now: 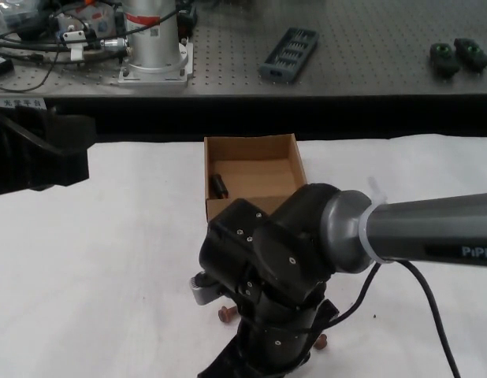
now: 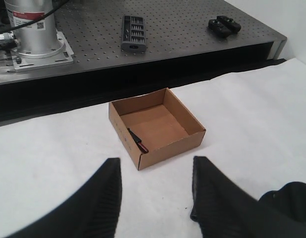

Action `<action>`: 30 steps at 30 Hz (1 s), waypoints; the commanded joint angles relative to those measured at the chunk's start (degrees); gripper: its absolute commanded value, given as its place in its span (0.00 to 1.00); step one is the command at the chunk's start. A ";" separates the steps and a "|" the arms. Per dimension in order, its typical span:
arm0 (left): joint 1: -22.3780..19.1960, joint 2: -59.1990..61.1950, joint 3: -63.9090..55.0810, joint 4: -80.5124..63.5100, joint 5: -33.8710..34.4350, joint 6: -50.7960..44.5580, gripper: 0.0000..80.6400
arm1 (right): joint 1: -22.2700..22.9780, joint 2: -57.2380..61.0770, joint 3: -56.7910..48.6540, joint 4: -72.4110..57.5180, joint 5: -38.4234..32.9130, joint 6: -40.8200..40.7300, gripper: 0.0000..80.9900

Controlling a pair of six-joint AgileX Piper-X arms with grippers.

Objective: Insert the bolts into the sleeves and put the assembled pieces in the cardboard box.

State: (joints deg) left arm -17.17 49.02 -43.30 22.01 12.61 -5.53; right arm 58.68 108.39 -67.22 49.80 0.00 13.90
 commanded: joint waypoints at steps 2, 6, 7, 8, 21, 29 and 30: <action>0.08 -0.52 -0.67 -0.66 -0.45 -0.54 0.42 | 0.80 0.28 -0.38 1.30 1.33 -4.62 0.18; 0.08 -0.52 -0.67 -0.66 -0.45 -0.54 0.42 | 1.51 0.28 -0.38 2.42 3.57 -13.02 0.17; 0.08 -0.52 -0.67 -0.66 -0.45 -0.54 0.42 | 1.69 0.28 -0.38 2.42 3.24 -16.80 0.17; 0.08 -0.52 -0.67 -0.66 -0.45 -0.54 0.42 | 1.98 0.28 -0.38 2.32 3.15 -20.35 0.17; 0.08 -0.52 -0.67 -0.66 -0.45 -0.54 0.42 | 3.04 0.28 -0.60 1.07 6.94 -48.74 0.18; 0.08 -0.51 -0.67 -0.66 -0.45 0.39 0.42 | 3.46 -1.69 -2.80 0.88 6.83 -49.72 0.18; 0.08 -0.51 -0.67 -0.66 -0.45 0.79 0.42 | 3.53 -1.91 -3.31 0.88 6.83 -49.72 0.19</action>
State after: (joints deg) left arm -17.17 49.02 -43.30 22.01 12.61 -5.53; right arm 61.98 107.85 -69.98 50.90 7.04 -35.22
